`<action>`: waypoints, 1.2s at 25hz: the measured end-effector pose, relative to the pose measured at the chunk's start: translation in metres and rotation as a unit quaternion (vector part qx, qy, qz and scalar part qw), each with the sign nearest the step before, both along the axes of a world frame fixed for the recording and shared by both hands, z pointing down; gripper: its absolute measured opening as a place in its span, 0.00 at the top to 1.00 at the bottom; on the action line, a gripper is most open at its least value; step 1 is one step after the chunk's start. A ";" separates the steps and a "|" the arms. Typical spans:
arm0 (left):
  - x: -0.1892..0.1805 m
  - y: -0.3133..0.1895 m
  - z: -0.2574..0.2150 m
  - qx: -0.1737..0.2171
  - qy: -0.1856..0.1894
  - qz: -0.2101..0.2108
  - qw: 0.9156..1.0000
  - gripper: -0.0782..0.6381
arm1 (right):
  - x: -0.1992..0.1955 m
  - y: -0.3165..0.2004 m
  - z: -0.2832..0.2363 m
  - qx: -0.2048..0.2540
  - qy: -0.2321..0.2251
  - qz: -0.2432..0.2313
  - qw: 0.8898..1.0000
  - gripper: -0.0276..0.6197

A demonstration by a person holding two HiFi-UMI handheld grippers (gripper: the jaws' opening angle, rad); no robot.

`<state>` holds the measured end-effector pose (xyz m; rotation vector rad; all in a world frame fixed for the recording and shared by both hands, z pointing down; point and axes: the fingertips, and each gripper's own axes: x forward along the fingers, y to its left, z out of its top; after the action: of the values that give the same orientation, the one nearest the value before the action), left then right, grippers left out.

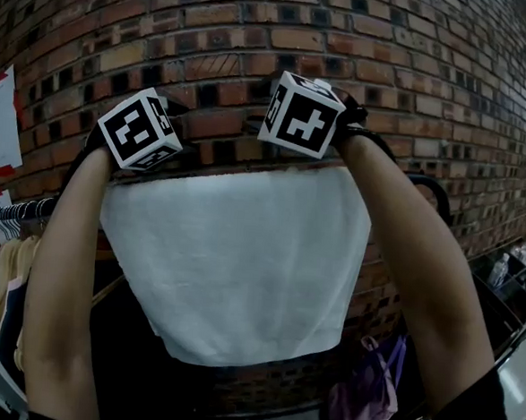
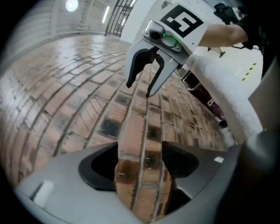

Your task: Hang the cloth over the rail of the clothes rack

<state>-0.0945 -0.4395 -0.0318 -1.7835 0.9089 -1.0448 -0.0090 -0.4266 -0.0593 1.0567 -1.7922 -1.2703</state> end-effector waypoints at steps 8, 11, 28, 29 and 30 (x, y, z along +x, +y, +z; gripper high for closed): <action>0.010 0.057 -0.095 0.248 0.071 -0.003 0.966 0.71 | -0.008 0.050 -0.048 0.089 -0.097 -0.045 0.990 0.87; 0.026 0.101 -0.117 0.297 0.162 0.058 0.939 0.88 | -0.009 0.078 -0.062 0.101 -0.184 -0.090 0.973 0.95; 0.057 0.230 0.000 0.294 0.465 0.161 0.819 0.88 | -0.006 0.214 0.037 0.120 -0.466 -0.217 0.849 0.95; 0.055 0.228 0.016 0.284 0.476 0.154 0.818 0.88 | -0.007 0.214 0.052 0.116 -0.472 -0.213 0.847 0.95; 0.052 0.226 0.033 0.273 0.487 0.146 0.817 0.88 | -0.009 0.214 0.067 0.110 -0.476 -0.209 0.847 0.95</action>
<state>-0.0425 -0.2136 0.0009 -1.8070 1.2863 0.4203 -0.0179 -0.2126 0.0081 1.6839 -2.7848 -1.3167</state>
